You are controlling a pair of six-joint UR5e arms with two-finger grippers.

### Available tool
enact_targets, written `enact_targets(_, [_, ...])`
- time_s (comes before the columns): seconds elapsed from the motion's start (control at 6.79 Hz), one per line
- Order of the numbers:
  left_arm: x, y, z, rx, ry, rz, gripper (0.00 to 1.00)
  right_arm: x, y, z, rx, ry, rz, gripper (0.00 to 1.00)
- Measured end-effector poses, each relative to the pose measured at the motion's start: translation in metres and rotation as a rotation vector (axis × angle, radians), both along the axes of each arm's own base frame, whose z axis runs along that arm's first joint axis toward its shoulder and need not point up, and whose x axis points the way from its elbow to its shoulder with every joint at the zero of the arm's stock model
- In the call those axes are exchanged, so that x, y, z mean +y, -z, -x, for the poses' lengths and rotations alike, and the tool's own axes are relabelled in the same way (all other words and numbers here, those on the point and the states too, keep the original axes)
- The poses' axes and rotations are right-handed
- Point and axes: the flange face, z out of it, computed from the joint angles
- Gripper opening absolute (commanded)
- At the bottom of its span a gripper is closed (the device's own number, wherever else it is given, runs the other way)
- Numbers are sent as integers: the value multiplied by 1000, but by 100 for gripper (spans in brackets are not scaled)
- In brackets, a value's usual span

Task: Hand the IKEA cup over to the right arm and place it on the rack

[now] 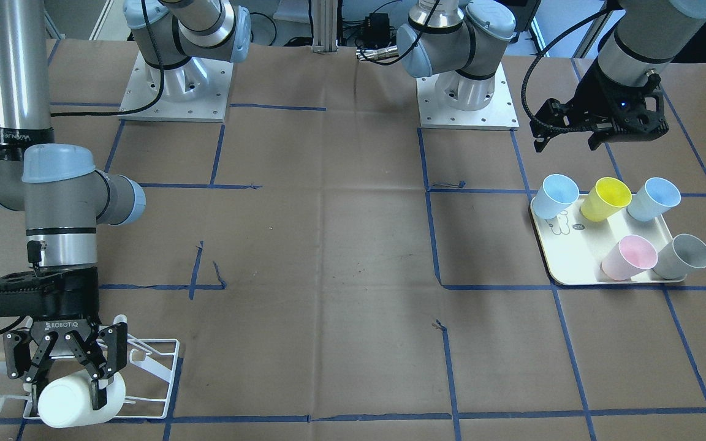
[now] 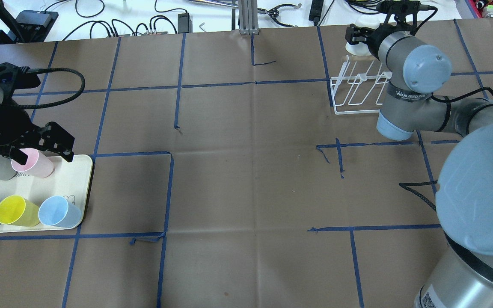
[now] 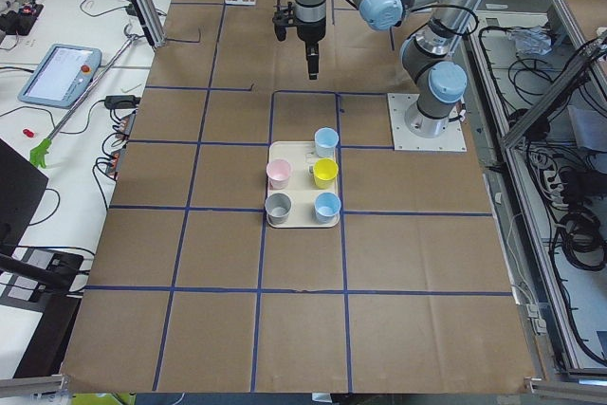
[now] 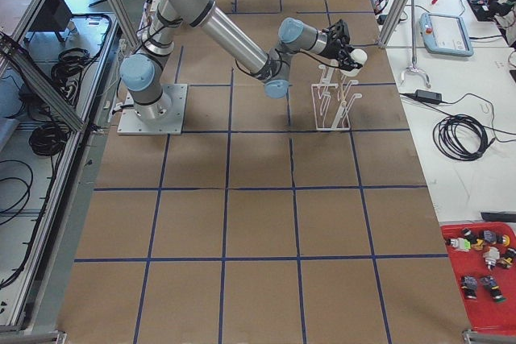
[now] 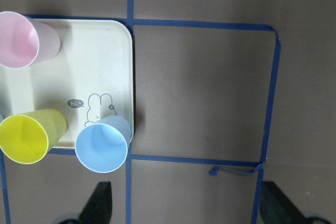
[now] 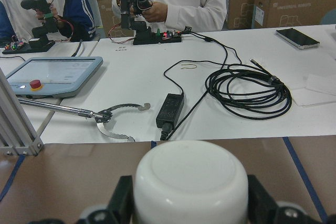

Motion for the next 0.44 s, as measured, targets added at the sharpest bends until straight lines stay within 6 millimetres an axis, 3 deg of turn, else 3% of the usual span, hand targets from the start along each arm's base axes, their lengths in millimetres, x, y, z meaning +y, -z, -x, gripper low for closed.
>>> enact_targets(0.29, [41, 26, -44, 29, -8, -17, 97, 0, -3, 0, 1, 1, 6, 100])
enact_targets(0.44, [52, 36, -58, 41, -10, -22, 97, 0, -5, 0, 3, 1, 8, 100])
